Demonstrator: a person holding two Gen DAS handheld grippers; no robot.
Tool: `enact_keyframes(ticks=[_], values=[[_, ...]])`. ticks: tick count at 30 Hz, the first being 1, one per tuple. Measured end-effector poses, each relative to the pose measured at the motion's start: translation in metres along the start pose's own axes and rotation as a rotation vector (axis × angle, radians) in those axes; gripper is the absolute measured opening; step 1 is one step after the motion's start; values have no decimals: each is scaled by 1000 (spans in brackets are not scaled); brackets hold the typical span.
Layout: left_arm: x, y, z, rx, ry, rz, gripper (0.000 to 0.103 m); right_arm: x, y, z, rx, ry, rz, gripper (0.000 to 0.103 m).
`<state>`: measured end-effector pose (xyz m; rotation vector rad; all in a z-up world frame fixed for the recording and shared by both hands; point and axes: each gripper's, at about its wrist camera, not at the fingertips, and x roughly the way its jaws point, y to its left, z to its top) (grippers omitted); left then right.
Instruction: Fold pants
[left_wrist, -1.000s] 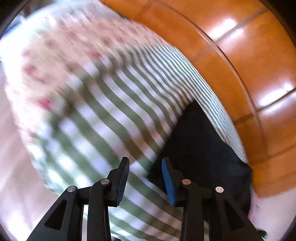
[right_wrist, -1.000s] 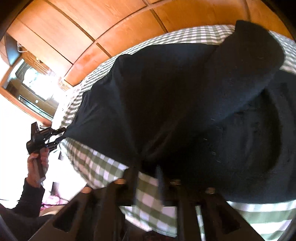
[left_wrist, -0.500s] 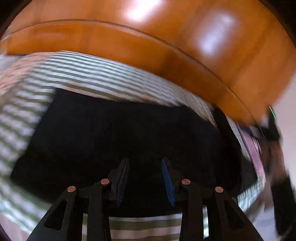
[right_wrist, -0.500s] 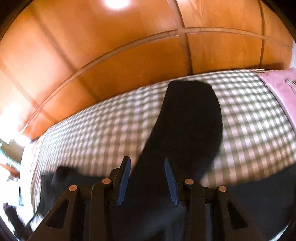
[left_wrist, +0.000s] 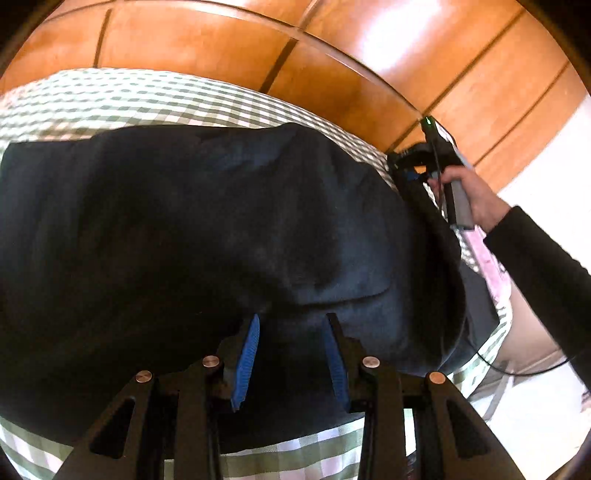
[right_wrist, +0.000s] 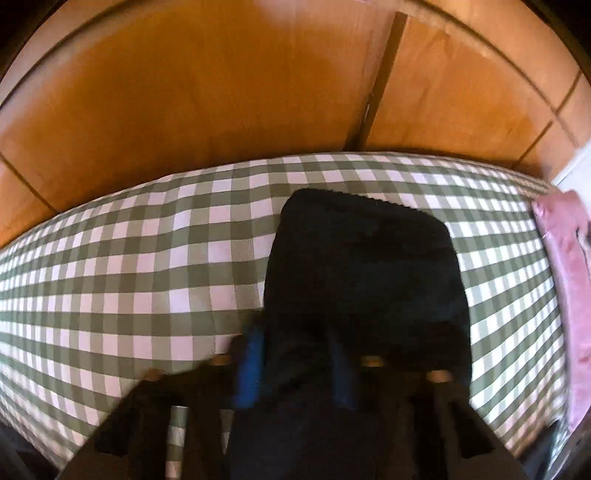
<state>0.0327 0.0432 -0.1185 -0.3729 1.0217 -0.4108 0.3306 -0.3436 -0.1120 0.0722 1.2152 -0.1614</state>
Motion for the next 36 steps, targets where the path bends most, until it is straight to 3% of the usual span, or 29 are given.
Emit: enact_keyframes(ticks=[1,2,6,13,21,28,36], values=[[-1,1,0,0,-2,1,36,-3,-3,0,-2,-1,7,11],[-1,0,-1,4,-4,5,36,-7,-8,-1,2,-8,19,9],[0,-7,-4,29,-11,30,36,-48,-31,-10,55,-68,83,8],[5,-3,-2,-15,-13,14,36,-144,-79,-36,159,-253,249,8],[5,-7,-1,21,-10,38,36,-228,-161,-111,306,-392,375,8],[4,-10,3,40,10,43,36,-224,-251,-205,519,-405,389,7],[5,-19,10,47,40,57,35,-150,-314,-298,812,-283,394,6]])
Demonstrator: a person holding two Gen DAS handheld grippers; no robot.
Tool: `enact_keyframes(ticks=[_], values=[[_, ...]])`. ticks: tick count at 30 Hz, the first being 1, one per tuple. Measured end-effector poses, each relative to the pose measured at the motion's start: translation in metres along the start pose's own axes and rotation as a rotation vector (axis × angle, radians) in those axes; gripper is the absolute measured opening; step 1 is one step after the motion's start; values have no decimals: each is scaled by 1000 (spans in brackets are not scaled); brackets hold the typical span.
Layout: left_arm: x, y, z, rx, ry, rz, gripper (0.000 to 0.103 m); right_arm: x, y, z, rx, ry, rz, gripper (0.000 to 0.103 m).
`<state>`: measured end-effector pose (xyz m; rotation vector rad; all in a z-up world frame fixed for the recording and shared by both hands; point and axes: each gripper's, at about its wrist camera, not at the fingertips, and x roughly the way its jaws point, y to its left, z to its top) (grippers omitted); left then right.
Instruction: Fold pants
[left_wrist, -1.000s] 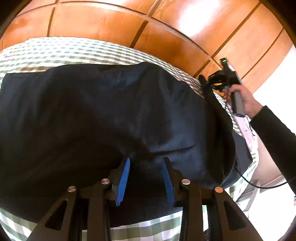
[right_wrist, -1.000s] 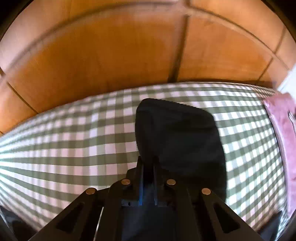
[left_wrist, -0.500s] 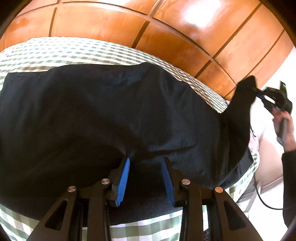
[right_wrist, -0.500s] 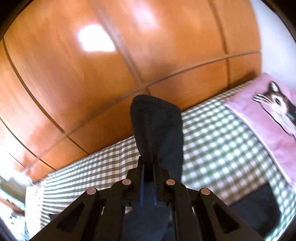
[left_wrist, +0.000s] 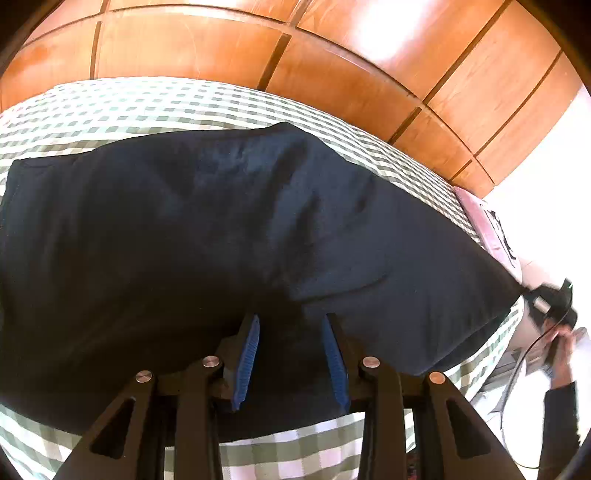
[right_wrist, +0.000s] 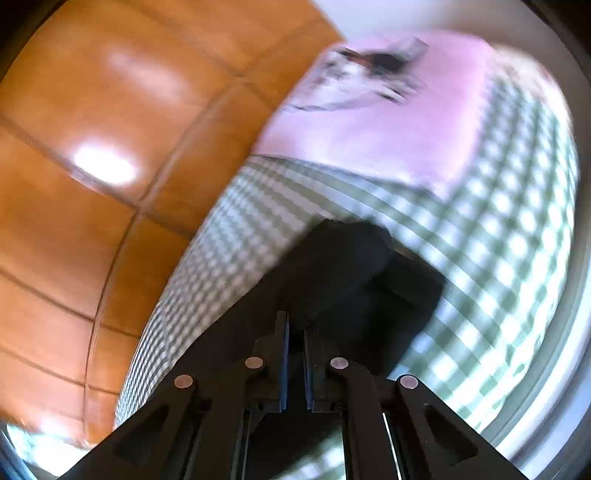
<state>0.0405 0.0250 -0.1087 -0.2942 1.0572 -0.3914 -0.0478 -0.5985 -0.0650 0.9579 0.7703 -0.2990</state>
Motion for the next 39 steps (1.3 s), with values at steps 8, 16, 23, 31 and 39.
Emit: enact_keyframes(ticks=[8,16,23,31,39], values=[[-2,-55,-5,244,38,-104,36,40,-23,-5,24,64,-48,8],[25,-111,-30,512,127,-106,39,29,-25,-5,20,51,22,37],[42,-130,-33,586,113,-80,40,37,-27,2,58,52,9,36],[43,-127,-30,585,69,-80,8,30,-12,3,-20,39,-63,8],[11,-105,-14,440,11,-214,6,-7,14,6,-94,-33,-33,7]])
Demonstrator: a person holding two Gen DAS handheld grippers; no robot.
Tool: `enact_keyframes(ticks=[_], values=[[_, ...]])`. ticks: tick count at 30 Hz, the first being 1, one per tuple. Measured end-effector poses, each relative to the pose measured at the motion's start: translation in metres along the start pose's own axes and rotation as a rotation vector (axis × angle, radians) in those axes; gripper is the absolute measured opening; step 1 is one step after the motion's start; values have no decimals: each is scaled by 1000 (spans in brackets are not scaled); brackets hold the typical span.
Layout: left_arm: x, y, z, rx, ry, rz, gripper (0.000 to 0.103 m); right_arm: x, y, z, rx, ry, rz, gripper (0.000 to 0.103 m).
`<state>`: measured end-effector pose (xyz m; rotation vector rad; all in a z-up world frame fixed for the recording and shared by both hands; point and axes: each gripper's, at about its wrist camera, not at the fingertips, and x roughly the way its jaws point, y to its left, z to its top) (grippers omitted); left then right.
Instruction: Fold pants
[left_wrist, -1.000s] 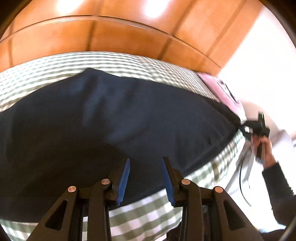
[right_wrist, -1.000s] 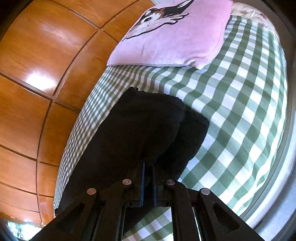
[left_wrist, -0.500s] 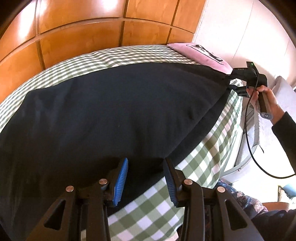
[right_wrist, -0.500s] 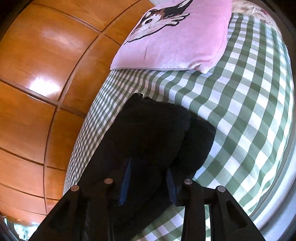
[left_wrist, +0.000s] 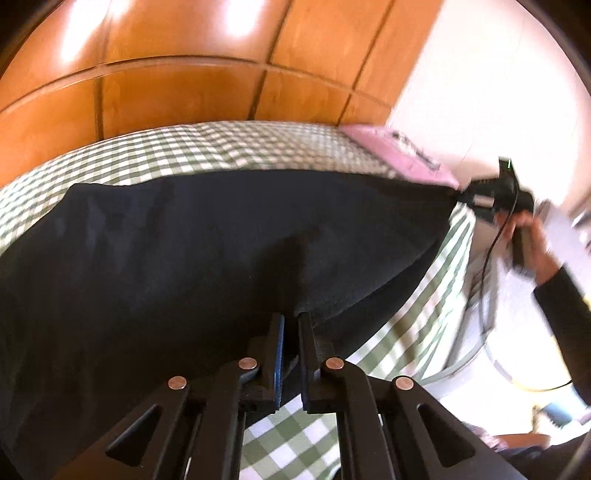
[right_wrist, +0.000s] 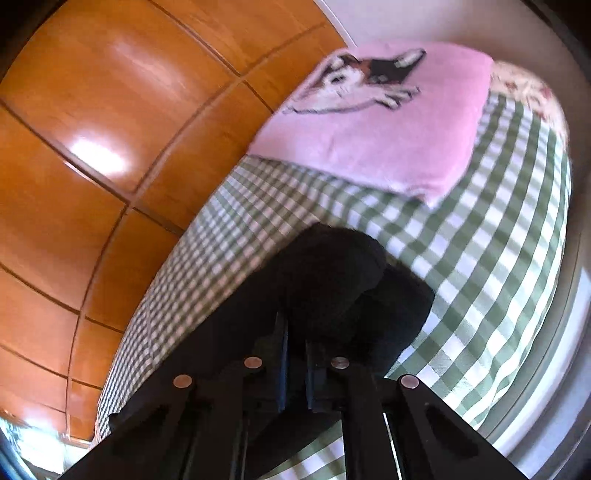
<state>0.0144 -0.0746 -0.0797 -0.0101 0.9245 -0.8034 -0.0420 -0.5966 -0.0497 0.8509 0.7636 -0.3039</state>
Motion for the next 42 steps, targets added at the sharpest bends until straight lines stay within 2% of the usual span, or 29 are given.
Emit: enact_keyframes(ticks=[3,6,10,12,14,19,22,27,28,29,32,35,37,40,42], values=[[-11,5,-3,-23,-19,-35,6,-8,2,-4,-25,-9,3,7],[-9,7,-12,-27,13,-54,6,-1,-11,-16,-12,22,-28,7],[3,4,-20,-1,66,-32,6,15,-42,-32,63,69,-50,7],[7,5,-21,-4,79,-29,6,19,-49,-34,86,75,-29,7],[8,8,-20,-25,85,-37,7,18,-55,-32,118,69,14,12],[7,14,-21,-62,87,-65,8,6,-59,-24,146,31,42,28],[0,16,-21,-97,74,-88,9,-1,-63,-18,174,5,51,29],[-3,21,-28,-112,81,-79,10,6,-61,-7,189,-8,9,29],[-4,23,-29,-117,87,-73,10,6,-58,-6,172,-15,-10,17],[-4,24,-31,-126,89,-70,10,3,-51,-3,139,-37,-17,12],[-8,28,-32,-152,74,-67,10,-9,-42,0,76,-108,-14,12],[-16,34,-34,-186,52,-52,14,12,-49,0,49,-38,-153,12],[-25,44,-35,-228,34,-40,15,21,-56,-2,58,-22,-162,13],[-41,58,-40,-278,-3,-14,17,14,-60,-1,95,-20,-128,24],[-54,71,-45,-321,-32,11,18,4,-59,0,98,-17,-146,36]])
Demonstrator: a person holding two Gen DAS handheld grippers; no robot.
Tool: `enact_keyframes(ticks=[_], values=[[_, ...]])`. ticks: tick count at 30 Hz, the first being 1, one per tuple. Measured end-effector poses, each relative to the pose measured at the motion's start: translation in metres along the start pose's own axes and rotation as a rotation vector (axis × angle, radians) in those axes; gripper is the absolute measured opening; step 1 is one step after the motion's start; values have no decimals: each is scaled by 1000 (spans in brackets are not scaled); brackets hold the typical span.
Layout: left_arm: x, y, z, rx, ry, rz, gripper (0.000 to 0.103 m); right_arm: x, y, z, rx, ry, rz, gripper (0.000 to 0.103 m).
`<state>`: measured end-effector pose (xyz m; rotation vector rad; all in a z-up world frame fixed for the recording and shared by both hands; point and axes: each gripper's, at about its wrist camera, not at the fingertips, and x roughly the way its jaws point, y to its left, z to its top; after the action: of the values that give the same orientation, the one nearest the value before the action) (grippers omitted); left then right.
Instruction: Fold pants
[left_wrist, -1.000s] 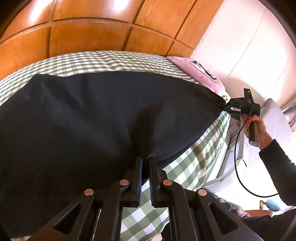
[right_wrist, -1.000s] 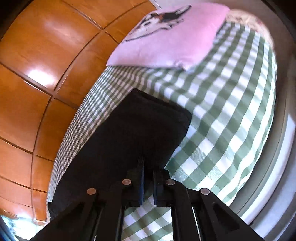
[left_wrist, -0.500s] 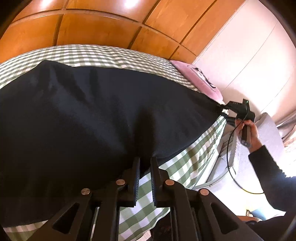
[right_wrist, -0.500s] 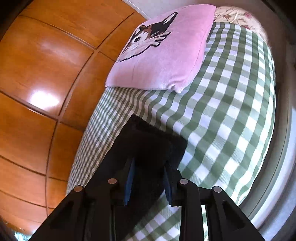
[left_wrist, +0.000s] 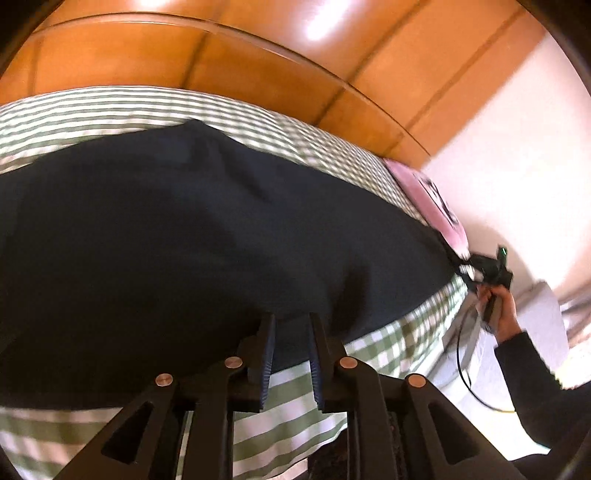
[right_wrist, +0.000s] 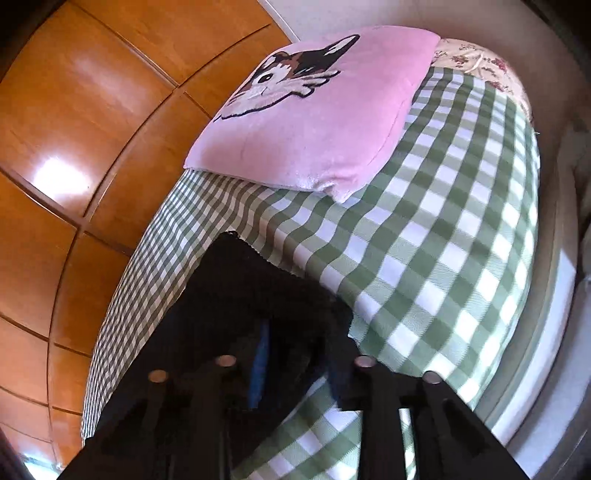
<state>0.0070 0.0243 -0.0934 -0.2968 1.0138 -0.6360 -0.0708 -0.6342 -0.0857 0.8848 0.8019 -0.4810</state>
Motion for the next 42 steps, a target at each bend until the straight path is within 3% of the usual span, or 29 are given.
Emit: enact_keyframes(ticks=[1,2,4,6,9,14,18,23,26,29,32,34,37,40,42], values=[[-7,8,-1,-24,-17,15,19,-9,-1,1,-6,-13,-40,48],[-13,15,-2,-46,-32,34,19,-22,4,0,-31,-47,-96,53],[-26,31,-6,-90,-61,90,19,-35,19,-7,-96,-79,-91,53],[-40,51,-13,-171,-80,115,19,-44,47,-22,-203,-45,-9,53],[-62,79,-29,-298,-133,143,23,-43,115,-71,-452,70,128,52],[-110,118,-61,-514,-274,187,29,-23,222,-180,-764,313,352,50],[-155,156,-93,-695,-402,238,34,-14,283,-258,-943,440,465,50],[-182,185,-113,-840,-509,190,34,-6,319,-311,-1033,520,518,49],[-188,195,-102,-844,-520,172,34,-1,323,-320,-1026,539,526,49],[-181,201,-93,-835,-479,162,34,14,329,-323,-1004,548,516,49],[-166,201,-80,-812,-421,226,31,23,329,-323,-979,557,507,49],[-157,203,-77,-795,-408,254,9,27,330,-324,-965,558,510,49],[-158,198,-60,-727,-443,267,5,29,330,-324,-952,560,515,49],[-175,182,-43,-636,-540,249,5,29,329,-325,-954,556,517,49],[-172,184,-39,-619,-507,310,5,29,327,-324,-957,552,518,49]])
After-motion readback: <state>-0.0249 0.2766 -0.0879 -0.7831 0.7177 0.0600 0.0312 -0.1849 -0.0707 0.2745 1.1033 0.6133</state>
